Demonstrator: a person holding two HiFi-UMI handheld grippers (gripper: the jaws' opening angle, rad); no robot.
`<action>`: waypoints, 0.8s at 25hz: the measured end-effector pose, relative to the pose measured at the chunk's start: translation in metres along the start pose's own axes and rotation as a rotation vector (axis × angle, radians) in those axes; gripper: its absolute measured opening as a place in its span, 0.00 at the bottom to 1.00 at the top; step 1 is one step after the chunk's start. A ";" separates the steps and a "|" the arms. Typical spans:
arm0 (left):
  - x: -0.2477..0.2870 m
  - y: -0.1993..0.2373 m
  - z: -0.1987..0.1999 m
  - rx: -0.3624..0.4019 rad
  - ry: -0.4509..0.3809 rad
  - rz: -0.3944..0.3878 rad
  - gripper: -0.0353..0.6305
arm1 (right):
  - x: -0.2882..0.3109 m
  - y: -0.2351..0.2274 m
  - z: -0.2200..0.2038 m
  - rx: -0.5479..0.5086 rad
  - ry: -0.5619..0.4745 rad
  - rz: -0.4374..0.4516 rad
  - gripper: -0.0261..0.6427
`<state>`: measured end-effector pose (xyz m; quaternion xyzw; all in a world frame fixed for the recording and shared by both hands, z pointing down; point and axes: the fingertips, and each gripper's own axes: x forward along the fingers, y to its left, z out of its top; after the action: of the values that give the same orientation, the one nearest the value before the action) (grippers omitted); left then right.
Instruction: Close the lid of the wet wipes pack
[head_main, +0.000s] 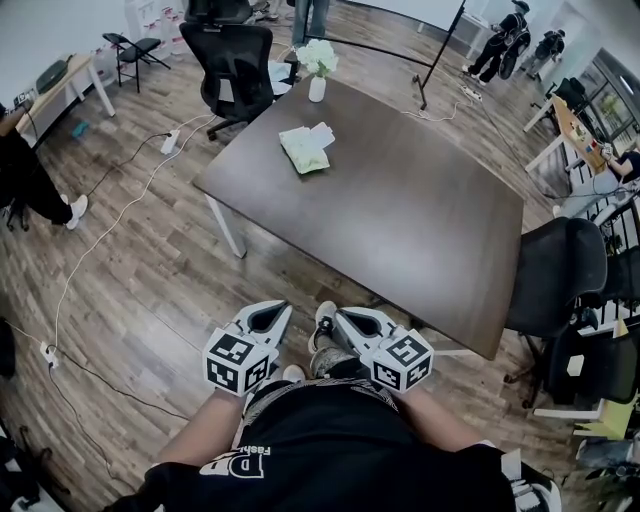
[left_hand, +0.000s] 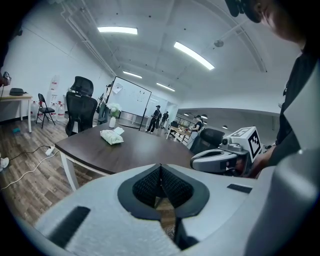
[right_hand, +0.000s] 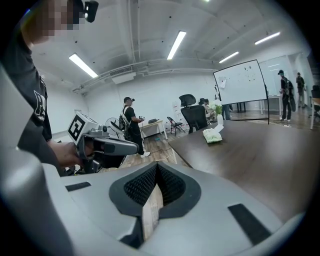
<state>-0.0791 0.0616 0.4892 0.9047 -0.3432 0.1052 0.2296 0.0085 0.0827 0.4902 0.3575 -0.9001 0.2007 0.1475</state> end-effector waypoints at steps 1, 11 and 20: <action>0.002 0.003 0.001 -0.001 -0.001 0.005 0.08 | 0.003 -0.003 0.002 -0.002 -0.003 0.004 0.05; 0.045 0.040 0.030 0.005 0.014 0.040 0.08 | 0.045 -0.053 0.035 0.007 -0.028 0.046 0.05; 0.099 0.078 0.071 0.016 0.034 0.066 0.08 | 0.080 -0.118 0.075 0.026 -0.049 0.069 0.05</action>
<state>-0.0557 -0.0810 0.4881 0.8928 -0.3678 0.1308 0.2246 0.0258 -0.0772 0.4875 0.3330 -0.9125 0.2084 0.1141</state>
